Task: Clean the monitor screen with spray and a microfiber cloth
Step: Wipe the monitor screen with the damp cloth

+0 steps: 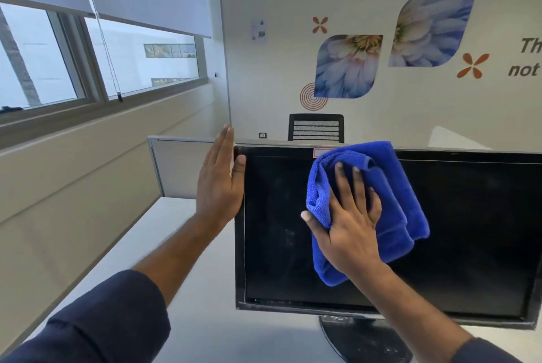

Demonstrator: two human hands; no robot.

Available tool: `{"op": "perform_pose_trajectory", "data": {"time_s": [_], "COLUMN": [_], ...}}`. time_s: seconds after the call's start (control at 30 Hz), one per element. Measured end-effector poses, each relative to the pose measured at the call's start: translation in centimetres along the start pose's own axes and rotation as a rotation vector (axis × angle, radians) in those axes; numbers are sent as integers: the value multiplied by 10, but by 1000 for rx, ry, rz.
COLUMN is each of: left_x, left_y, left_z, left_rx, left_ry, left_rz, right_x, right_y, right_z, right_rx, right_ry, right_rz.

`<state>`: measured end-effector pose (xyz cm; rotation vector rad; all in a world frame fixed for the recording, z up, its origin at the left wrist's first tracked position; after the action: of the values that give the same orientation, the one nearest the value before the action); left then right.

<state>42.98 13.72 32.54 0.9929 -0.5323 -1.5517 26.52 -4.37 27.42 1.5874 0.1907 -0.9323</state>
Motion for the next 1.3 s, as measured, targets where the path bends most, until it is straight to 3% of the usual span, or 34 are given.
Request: {"op": "perform_pose_trajectory", "data": {"time_s": [0.2, 0.47, 0.63, 0.8, 1.0, 1.1, 1.3], "left_x": [-1, -14, -20, -22, -25, -26, -27], "left_y": [11, 9, 16, 13, 11, 13, 11], "left_z": [9, 4, 3, 4, 3, 5, 11], "left_rx": [304, 307, 368, 333, 312, 332, 329], "left_ry": [155, 258, 348, 312, 275, 286, 254], "left_rz": [-205, -402, -503, -515, -544, -564, -556], "right_x": [4, 21, 11, 11, 32, 34, 15], "right_y": [0, -4, 27, 35, -14, -28, 21], "right_z": [-15, -27, -18, -52, -74, -64, -58], "right_rx": [-140, -425, -321, -302, -508, -544, -307], "right_ry": [-31, -171, -275, -175, -121, -131, -198], "right_rz": [-42, 16, 128, 67, -73, -45, 90]}}
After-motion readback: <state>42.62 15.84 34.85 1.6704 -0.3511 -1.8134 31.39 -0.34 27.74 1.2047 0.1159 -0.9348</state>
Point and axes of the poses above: each hand's wrist, its own y-axis towards the middle knuckle, its own x-axis out of the palm, z = x × y, the point moved 2 cm from there along y, towards the middle knuckle, and after that the axes turned 14 degrees about -y, right-handed, at the moved point
